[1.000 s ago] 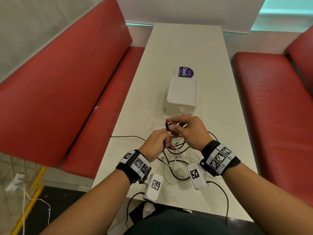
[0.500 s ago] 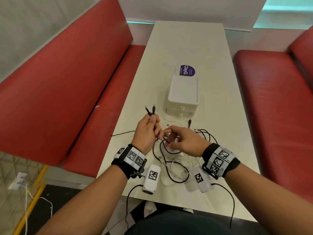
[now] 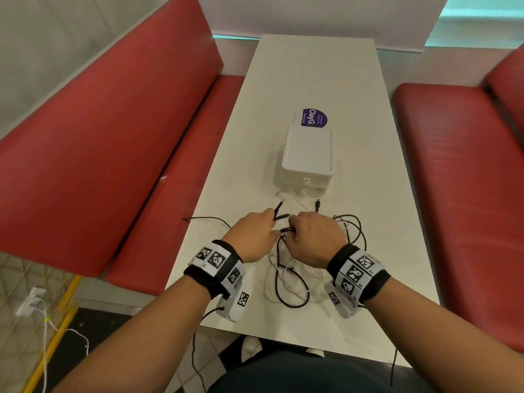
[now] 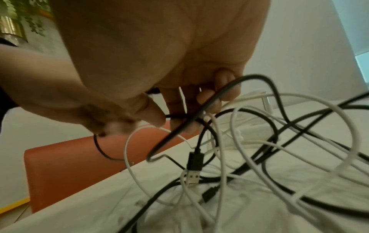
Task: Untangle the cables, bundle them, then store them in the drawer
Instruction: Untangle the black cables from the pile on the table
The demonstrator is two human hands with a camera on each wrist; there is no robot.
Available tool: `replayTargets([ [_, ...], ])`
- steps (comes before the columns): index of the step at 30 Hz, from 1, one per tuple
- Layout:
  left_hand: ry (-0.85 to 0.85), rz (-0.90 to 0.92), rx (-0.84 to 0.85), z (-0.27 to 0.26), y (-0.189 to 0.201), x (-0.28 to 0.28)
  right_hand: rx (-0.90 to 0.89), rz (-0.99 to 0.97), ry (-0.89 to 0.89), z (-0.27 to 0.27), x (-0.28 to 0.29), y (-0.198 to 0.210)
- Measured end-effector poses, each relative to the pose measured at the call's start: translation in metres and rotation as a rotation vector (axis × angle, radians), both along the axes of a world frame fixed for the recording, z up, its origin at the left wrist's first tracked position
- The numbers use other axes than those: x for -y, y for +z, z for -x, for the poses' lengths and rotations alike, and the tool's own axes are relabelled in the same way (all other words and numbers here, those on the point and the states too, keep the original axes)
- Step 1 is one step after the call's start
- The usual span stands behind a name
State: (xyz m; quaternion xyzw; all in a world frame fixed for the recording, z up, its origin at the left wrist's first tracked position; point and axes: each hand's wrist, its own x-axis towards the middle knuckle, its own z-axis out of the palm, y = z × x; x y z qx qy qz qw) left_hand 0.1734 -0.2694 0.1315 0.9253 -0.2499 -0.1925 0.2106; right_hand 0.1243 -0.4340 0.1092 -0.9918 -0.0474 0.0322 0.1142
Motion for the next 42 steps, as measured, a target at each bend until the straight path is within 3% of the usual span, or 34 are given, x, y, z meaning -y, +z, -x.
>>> replayTargets([
  [5,0.195,0.531,-0.19,-0.007,0.021,-0.005,-0.06,-0.167,-0.006,0.001,0.011,-0.009],
  [7,0.23,0.521,-0.167,-0.004,0.02,-0.007,-0.07,-0.145,-0.016,-0.002,0.016,-0.008],
  [10,0.278,0.28,-0.041,-0.007,0.006,-0.017,-0.059,-0.007,-0.034,-0.006,0.024,0.002],
  [12,0.261,0.111,0.057,-0.007,-0.002,-0.024,0.033,-0.027,-0.033,-0.006,0.025,0.011],
  [14,0.233,0.056,0.158,-0.005,-0.006,-0.026,0.152,-0.072,-0.043,-0.001,0.016,0.018],
  [16,0.243,0.132,0.227,-0.004,0.001,-0.023,0.179,-0.098,-0.085,0.005,0.007,0.012],
  [20,0.377,0.571,0.059,-0.009,0.024,-0.02,0.01,-0.098,-0.157,0.012,0.017,-0.012],
  [22,0.372,0.603,0.042,-0.012,0.026,-0.025,-0.031,-0.088,-0.16,0.009,0.024,-0.013],
  [25,0.296,0.284,0.142,-0.023,0.014,-0.042,0.085,-0.208,-0.148,0.002,0.032,-0.006],
  [27,0.242,0.063,0.205,-0.026,0.0,-0.051,0.135,-0.399,-0.129,-0.001,0.034,0.003],
  [31,0.207,-0.131,0.325,-0.023,-0.016,-0.047,-0.071,-0.391,-0.085,-0.003,0.017,0.01],
  [34,0.191,-0.217,0.312,-0.019,-0.02,-0.04,-0.192,-0.753,-0.191,-0.003,0.015,0.009],
  [37,0.265,-0.207,0.259,-0.017,-0.023,-0.042,-0.145,-1.22,-0.256,-0.003,0.018,0.016],
  [40,0.302,-0.146,0.312,-0.017,-0.02,-0.043,0.025,-1.307,-0.221,-0.002,0.017,0.025],
  [42,0.297,-0.175,0.399,-0.018,-0.015,-0.044,0.051,-1.224,-0.195,0.001,0.016,0.029],
])
